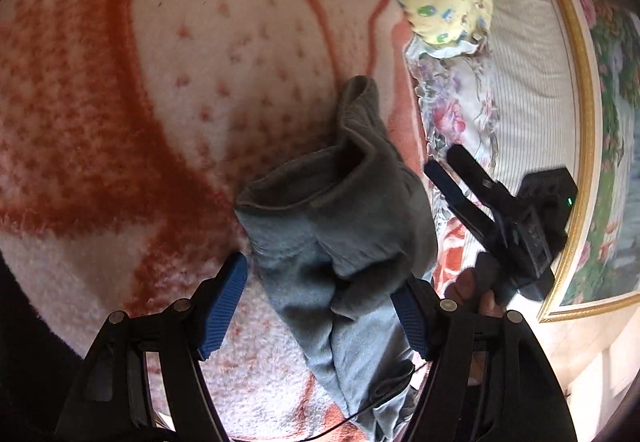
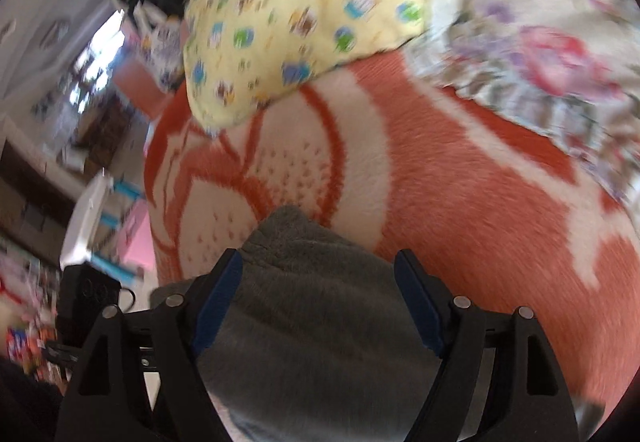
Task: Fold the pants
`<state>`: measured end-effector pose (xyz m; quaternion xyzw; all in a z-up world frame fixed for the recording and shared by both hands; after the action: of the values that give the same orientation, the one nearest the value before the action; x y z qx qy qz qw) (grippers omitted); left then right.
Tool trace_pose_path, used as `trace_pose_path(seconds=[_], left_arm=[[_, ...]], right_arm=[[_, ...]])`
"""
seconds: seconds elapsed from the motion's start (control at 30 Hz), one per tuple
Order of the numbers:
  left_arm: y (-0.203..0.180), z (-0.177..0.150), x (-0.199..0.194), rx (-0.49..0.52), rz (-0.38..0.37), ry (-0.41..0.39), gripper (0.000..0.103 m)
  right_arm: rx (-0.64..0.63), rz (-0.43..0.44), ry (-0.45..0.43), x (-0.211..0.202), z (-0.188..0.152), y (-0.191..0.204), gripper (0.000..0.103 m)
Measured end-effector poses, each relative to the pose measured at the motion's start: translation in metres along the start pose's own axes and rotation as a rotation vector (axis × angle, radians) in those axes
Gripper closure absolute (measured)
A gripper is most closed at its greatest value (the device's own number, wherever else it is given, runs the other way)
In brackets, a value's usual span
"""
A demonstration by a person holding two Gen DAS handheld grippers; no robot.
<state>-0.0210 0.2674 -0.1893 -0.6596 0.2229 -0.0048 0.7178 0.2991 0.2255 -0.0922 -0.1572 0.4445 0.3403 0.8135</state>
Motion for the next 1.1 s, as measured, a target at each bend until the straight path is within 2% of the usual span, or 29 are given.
trace_pose_path(seconds=[0.2, 0.37, 0.47, 0.57, 0.63, 0.67, 0.7, 0.8, 0.83, 0.87, 0.93, 1.0, 1.1], left_arm=[[0.0, 0.001, 0.006, 0.025, 0.03, -0.01, 0.028], [0.0, -0.002, 0.005, 0.019, 0.065, -0.021, 0.029], [0.004, -0.005, -0.01, -0.001, 0.135, -0.058, 0.029], [0.006, 0.0, -0.012, 0.003, 0.181, -0.096, 0.027], [0.009, 0.002, -0.001, 0.017, 0.232, -0.076, 0.024], [0.006, 0.005, 0.002, 0.027, 0.242, -0.086, 0.021], [0.005, 0.006, 0.005, 0.037, 0.256, -0.089, 0.021], [0.0, 0.009, 0.013, 0.106, 0.306, -0.08, 0.022], [-0.004, 0.009, 0.013, 0.138, 0.302, -0.084, 0.034], [-0.008, 0.009, 0.014, 0.163, 0.284, -0.083, 0.058], [-0.014, 0.006, 0.02, 0.165, 0.198, -0.036, 0.08], [-0.016, 0.007, 0.019, 0.15, 0.17, -0.04, 0.082], [-0.033, 0.003, 0.015, 0.192, 0.129, -0.047, 0.084]], right_arm=[[-0.161, 0.006, 0.091, 0.04, 0.013, 0.022, 0.024], [-0.238, 0.004, 0.17, 0.069, 0.006, 0.035, 0.023], [-0.301, -0.033, 0.149, 0.074, 0.001, 0.043, 0.021], [-0.31, -0.054, 0.13, 0.076, 0.001, 0.045, 0.022], [-0.3, -0.054, 0.114, 0.076, 0.002, 0.047, 0.03], [-0.287, -0.038, 0.106, 0.074, 0.003, 0.049, 0.041], [-0.275, -0.015, 0.105, 0.074, 0.003, 0.052, 0.057], [-0.275, -0.044, 0.086, 0.067, 0.001, 0.054, 0.071], [-0.273, -0.051, 0.08, 0.064, 0.001, 0.054, 0.074], [-0.265, -0.063, 0.07, 0.06, 0.001, 0.052, 0.083], [-0.225, -0.053, 0.05, 0.05, 0.003, 0.05, 0.089], [-0.177, -0.041, 0.02, 0.037, 0.006, 0.047, 0.09], [-0.116, -0.027, -0.03, 0.01, 0.008, 0.036, 0.091]])
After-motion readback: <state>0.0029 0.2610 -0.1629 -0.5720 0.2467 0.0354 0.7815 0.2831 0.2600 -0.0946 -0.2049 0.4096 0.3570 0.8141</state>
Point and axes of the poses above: each gripper's, at about its wrist camera, not at the fingertips, and x roughly the way its jaws point, y to its left, z to its top, the point moved 10 cm from there along x, roughly the way its jaws point, and after that the axes turned 14 degrees about -z, right-handed, at the moved point
